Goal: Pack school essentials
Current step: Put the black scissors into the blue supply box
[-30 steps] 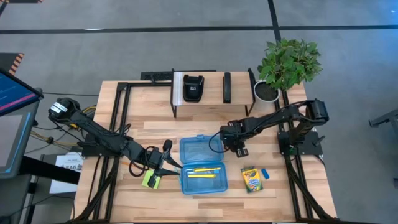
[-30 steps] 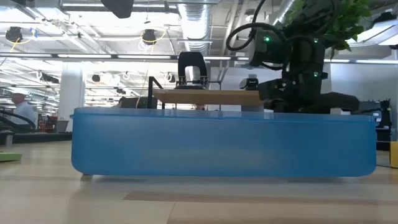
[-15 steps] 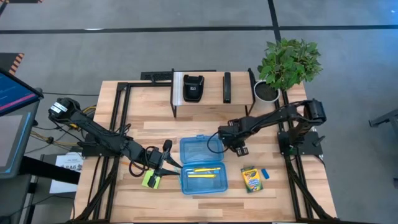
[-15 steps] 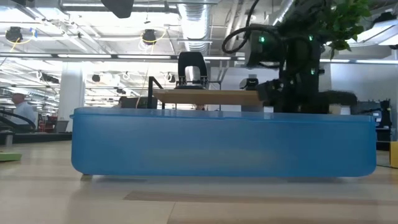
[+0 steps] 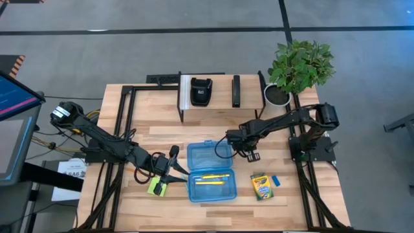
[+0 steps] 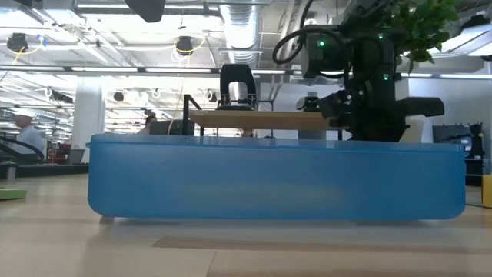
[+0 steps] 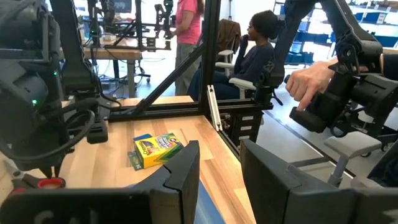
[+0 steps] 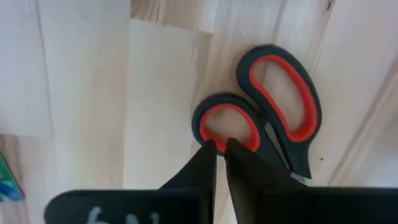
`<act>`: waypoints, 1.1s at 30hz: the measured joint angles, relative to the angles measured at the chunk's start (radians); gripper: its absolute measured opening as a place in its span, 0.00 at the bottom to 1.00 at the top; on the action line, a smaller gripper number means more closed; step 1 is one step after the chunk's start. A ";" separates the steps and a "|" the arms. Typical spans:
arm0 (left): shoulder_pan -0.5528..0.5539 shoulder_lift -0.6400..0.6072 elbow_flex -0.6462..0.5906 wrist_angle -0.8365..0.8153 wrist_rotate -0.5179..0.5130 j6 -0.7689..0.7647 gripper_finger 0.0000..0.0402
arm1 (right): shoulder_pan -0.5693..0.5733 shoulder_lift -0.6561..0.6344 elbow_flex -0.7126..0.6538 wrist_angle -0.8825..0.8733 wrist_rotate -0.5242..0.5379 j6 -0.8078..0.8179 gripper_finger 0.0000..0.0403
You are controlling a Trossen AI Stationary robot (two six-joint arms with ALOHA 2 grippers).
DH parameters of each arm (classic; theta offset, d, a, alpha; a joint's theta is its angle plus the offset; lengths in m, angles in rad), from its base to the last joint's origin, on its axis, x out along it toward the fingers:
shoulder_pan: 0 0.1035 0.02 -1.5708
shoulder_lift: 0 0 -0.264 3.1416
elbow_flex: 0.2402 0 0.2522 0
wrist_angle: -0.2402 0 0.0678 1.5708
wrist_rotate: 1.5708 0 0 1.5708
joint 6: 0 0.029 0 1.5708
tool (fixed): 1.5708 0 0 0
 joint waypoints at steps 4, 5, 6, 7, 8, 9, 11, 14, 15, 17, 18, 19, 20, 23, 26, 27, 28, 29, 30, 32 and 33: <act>0.000 0.000 0.000 0.005 0.000 -0.001 0.26 | -0.007 0.000 0.000 0.021 0.000 -0.030 0.15; 0.000 0.000 0.000 0.005 0.000 -0.003 0.26 | -0.008 -0.001 0.001 0.023 0.000 -0.037 0.17; 0.000 0.000 0.000 0.003 0.002 -0.004 0.26 | -0.008 -0.001 0.001 0.023 0.001 -0.050 0.19; 0.000 0.000 0.000 0.000 0.003 -0.003 0.26 | -0.007 -0.001 0.001 0.024 0.001 -0.063 0.22; 0.000 0.000 0.000 0.000 0.002 0.000 0.26 | -0.007 -0.001 0.001 0.025 0.005 -0.073 0.25; 0.000 0.000 0.000 0.003 0.001 0.001 0.26 | -0.007 -0.001 0.001 0.026 0.013 -0.074 0.28; 0.000 0.000 0.000 0.010 -0.001 0.001 0.26 | -0.007 -0.002 0.001 0.027 0.035 -0.075 0.35; 0.000 0.000 0.000 0.008 0.000 0.001 0.26 | -0.007 -0.002 0.001 0.030 0.060 -0.100 0.44; 0.000 0.000 0.000 0.008 0.000 0.001 0.26 | -0.007 -0.002 0.001 0.033 0.061 -0.112 0.46; 0.000 0.000 0.000 0.008 0.000 0.001 0.26 | -0.007 -0.002 0.001 0.044 0.062 -0.127 0.49; 0.000 0.000 0.000 0.008 0.000 0.001 0.26 | -0.007 -0.002 0.002 0.052 0.063 -0.136 0.50; 0.000 0.000 0.000 0.007 0.000 0.001 0.26 | -0.007 -0.002 0.002 0.059 0.063 -0.149 0.50; 0.000 0.000 0.000 0.008 0.000 0.001 0.26 | -0.007 -0.002 0.002 0.064 0.063 -0.164 0.51; 0.000 0.000 0.000 0.007 0.000 0.001 0.26 | -0.007 -0.002 0.002 0.075 0.063 -0.210 0.50; 0.000 0.000 0.000 0.003 0.000 0.001 0.26 | -0.008 -0.002 0.002 0.076 0.063 -0.242 0.48; 0.000 0.000 0.000 0.003 0.000 0.001 0.26 | -0.008 -0.003 0.002 0.076 0.063 -0.243 0.48; 0.000 0.000 0.000 0.003 0.000 0.001 0.26 | -0.011 -0.003 0.002 0.075 0.063 -0.245 0.48; 0.000 0.000 0.000 0.003 0.000 0.003 0.26 | -0.014 -0.003 0.002 0.071 0.063 -0.246 0.49; 0.000 0.000 0.000 0.003 0.000 0.005 0.26 | -0.015 -0.003 0.002 0.067 0.063 -0.249 0.49; 0.000 0.000 0.000 0.003 0.000 0.005 0.26 | -0.020 -0.003 0.002 0.065 0.063 -0.261 0.50; 0.000 0.000 0.000 0.003 0.000 0.004 0.26 | -0.022 -0.003 0.002 0.069 0.063 -0.268 0.50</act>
